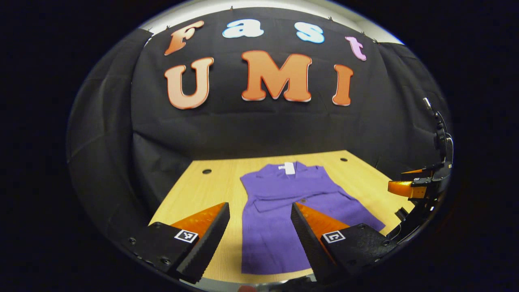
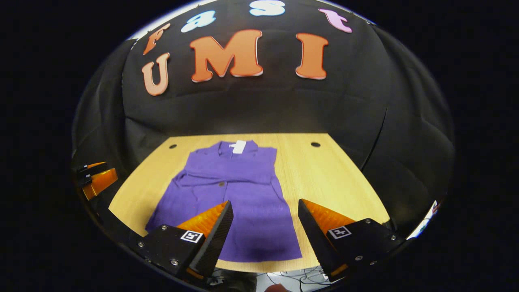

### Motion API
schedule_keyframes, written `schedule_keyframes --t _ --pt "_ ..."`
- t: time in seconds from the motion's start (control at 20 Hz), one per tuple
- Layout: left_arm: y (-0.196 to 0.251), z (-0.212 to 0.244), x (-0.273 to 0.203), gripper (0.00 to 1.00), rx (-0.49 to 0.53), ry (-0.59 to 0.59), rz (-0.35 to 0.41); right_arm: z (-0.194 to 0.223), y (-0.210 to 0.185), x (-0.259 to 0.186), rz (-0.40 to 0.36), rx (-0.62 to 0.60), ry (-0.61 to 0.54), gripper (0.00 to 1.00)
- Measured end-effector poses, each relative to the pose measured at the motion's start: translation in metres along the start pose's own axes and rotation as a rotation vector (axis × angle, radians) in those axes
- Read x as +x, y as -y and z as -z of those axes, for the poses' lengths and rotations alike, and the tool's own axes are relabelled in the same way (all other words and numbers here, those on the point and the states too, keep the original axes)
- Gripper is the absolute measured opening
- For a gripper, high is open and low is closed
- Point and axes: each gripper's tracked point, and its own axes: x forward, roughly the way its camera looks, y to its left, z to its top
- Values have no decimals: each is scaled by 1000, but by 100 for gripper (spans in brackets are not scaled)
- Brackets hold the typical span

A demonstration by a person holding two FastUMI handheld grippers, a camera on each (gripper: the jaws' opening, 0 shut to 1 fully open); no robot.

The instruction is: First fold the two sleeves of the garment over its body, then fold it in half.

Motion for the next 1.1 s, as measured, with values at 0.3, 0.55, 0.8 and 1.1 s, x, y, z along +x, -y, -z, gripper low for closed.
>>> schedule_keyframes --t 0.3,0.55,0.8,1.1 --pt "2 75 19 96 -33 -212 -7 76 22 18 29 -14 -175 97" --pt "13 113 41 97 -75 -373 -1 116 30 34 17 21 -301 97" --pt "11 148 60 97 -122 -522 -11 150 35 48 6 18 -440 97" --pt "8 181 75 98 -189 -700 -3 171 37 59 17 30 -551 97"
